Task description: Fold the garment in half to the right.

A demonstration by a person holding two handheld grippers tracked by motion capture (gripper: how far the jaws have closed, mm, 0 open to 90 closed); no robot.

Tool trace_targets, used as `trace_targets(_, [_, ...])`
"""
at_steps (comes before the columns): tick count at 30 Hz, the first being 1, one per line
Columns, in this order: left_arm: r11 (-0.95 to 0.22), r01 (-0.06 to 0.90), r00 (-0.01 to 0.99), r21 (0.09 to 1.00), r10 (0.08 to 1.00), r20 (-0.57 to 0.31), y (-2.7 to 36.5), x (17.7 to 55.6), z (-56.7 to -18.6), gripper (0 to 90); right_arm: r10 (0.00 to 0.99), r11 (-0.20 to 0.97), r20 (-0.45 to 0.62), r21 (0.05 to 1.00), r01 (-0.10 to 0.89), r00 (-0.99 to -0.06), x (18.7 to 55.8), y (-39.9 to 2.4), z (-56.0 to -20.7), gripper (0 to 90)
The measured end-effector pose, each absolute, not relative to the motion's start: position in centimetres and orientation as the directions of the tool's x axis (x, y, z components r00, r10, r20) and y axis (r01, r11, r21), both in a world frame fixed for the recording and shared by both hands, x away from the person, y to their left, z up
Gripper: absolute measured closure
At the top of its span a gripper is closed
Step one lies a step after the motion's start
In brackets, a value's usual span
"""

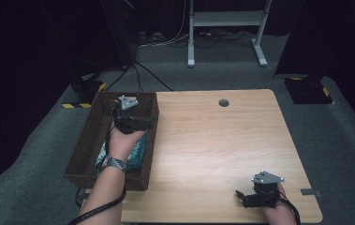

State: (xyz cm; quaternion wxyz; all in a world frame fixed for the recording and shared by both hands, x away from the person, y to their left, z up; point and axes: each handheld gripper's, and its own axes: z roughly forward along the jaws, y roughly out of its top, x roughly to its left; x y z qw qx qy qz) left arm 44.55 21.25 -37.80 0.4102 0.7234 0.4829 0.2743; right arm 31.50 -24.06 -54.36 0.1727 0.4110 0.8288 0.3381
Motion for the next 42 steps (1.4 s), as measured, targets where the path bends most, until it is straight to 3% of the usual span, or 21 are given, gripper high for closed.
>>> trace_targets(17, [-0.174, 0.475, 0.435, 0.863, 0.898, -0.059, 17.7, 43.3, -39.0, 0.1, 0.798, 0.433, -0.007, 0.703, 0.564, -0.603, 31.4, -24.1, -54.4, 0.0])
trace_targets(42, [-0.212, 0.423, 0.606, 0.881, 0.789, -0.101, 6.9, 42.2, -40.0, 0.1, 0.791, 0.438, -0.006, 0.703, 0.560, -0.611, 31.3, -24.0, -54.4, 0.0])
